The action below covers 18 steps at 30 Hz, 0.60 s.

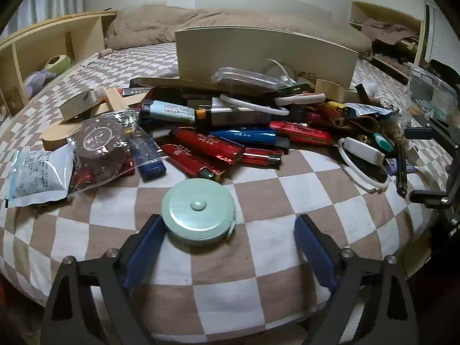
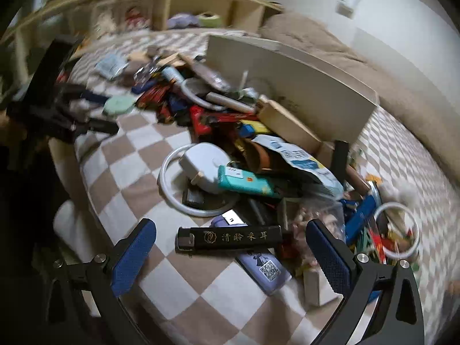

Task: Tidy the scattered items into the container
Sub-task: 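Reach the left tool down and grasp the mint-green round tape measure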

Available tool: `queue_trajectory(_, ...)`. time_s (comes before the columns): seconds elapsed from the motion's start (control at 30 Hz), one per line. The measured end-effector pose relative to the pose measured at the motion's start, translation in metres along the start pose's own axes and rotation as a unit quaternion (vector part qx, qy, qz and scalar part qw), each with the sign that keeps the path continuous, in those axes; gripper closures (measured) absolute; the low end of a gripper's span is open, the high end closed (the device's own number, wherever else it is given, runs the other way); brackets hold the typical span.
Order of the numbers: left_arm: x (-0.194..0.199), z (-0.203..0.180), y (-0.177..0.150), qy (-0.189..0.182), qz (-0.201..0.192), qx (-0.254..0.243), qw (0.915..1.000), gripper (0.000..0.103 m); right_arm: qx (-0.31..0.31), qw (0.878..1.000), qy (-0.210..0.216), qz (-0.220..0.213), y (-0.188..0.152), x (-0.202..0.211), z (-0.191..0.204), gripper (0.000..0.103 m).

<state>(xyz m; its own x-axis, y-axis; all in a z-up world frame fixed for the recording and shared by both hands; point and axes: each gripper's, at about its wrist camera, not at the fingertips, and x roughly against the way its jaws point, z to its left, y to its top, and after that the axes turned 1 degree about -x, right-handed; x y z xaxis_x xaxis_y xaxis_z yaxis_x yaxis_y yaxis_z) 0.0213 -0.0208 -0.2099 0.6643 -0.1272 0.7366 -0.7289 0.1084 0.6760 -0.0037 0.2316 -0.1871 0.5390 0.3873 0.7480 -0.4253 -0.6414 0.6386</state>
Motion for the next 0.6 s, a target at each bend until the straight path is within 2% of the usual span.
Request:
queue_trajectory(0.07, -0.002, -0.002, 0.0, 0.001, 0.003, -0.003, 1.0, 0.002, 0.019, 1.0, -0.01, 0.014, 0.0, -0.007, 0.004, 0.0)
queue_trajectory(0.17, -0.002, -0.004, 0.0, 0.01, 0.007, 0.007, 0.9999, 0.0, 0.037, 0.999, -0.024, 0.028, 0.0, -0.015, 0.009, 0.001)
queue_trajectory(0.3, 0.0, -0.004, -0.003, 0.005, 0.004, 0.004, 1.0, 0.0, 0.024, 0.999, -0.024, 0.035, -0.001, -0.016, 0.013, 0.022)
queue_trajectory(0.4, 0.002, -0.003, -0.004, -0.003, 0.004, -0.002, 1.0, 0.0, -0.005, 0.999, -0.028, 0.038, -0.003, -0.016, 0.011, 0.022)
queue_trajectory(0.5, 0.005, 0.003, -0.003, -0.01, -0.003, 0.021, 0.9997, 0.0, -0.028, 0.998, -0.038, 0.038, -0.005, -0.015, 0.012, 0.022)
queue_trajectory(0.6, 0.009, 0.01, -0.002, 0.006, -0.014, 0.037, 0.9992, 0.0, -0.046, 0.997, -0.045, 0.04, -0.005, -0.014, 0.013, 0.022)
